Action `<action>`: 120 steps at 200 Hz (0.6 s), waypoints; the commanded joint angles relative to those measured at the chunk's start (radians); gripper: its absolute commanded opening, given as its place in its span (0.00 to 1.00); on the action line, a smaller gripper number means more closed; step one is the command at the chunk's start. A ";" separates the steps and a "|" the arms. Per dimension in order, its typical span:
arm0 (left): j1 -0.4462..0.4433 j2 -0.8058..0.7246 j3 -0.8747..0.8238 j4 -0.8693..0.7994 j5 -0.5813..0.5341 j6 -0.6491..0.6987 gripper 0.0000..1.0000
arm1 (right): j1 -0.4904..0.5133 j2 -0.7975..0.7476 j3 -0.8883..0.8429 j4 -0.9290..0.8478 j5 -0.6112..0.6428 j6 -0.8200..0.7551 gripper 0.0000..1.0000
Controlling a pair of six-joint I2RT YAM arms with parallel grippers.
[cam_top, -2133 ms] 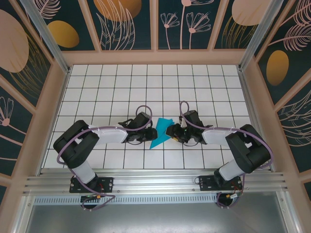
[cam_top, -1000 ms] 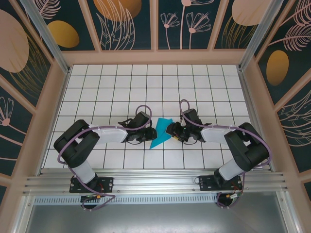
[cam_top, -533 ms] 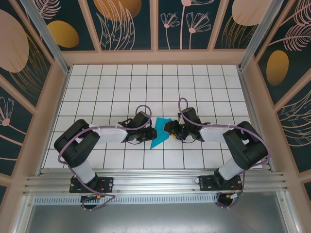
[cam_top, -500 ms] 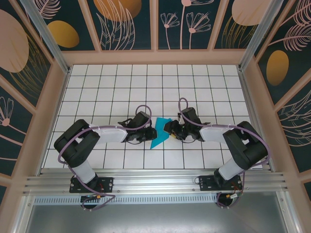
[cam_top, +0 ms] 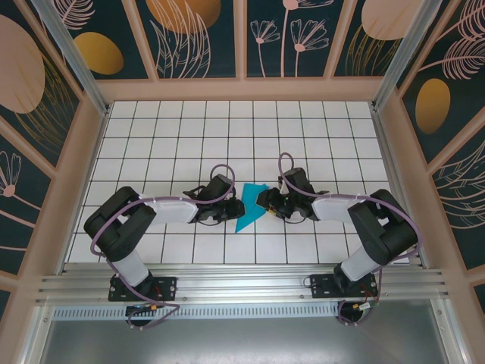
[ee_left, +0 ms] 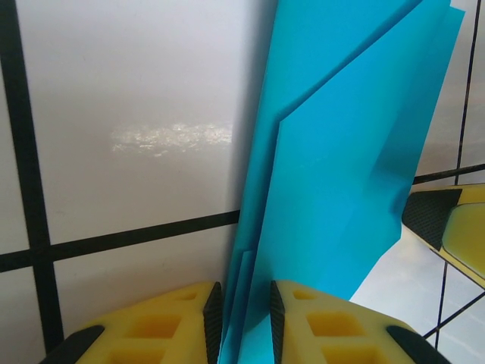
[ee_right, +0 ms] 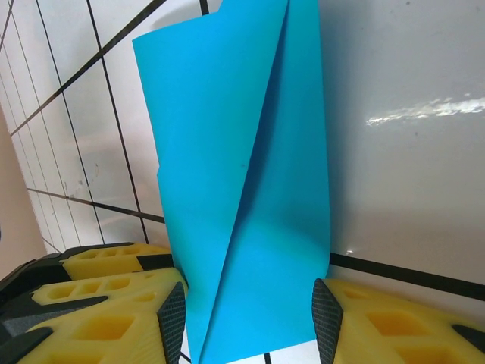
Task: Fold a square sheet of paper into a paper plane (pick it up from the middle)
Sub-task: Fourth fold the wing at the center of the table, then turn over the paper at the center of the table.
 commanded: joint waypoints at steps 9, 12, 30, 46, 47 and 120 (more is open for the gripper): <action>-0.027 0.047 -0.020 0.085 0.094 -0.028 0.28 | -0.034 0.028 0.047 -0.017 0.016 -0.039 0.50; -0.027 0.046 -0.020 0.084 0.094 -0.028 0.28 | -0.035 0.028 0.053 -0.024 0.023 -0.044 0.50; -0.027 0.043 -0.020 0.084 0.091 -0.032 0.28 | -0.050 0.023 0.074 -0.055 0.043 -0.066 0.50; -0.029 0.043 -0.021 0.085 0.091 -0.033 0.28 | -0.063 0.008 0.089 -0.081 0.070 -0.087 0.50; -0.029 0.044 -0.021 0.085 0.090 -0.034 0.28 | -0.064 0.007 0.090 -0.082 0.072 -0.089 0.50; -0.034 0.051 -0.018 0.089 0.091 -0.038 0.28 | -0.098 0.122 0.170 -0.090 0.049 -0.155 0.49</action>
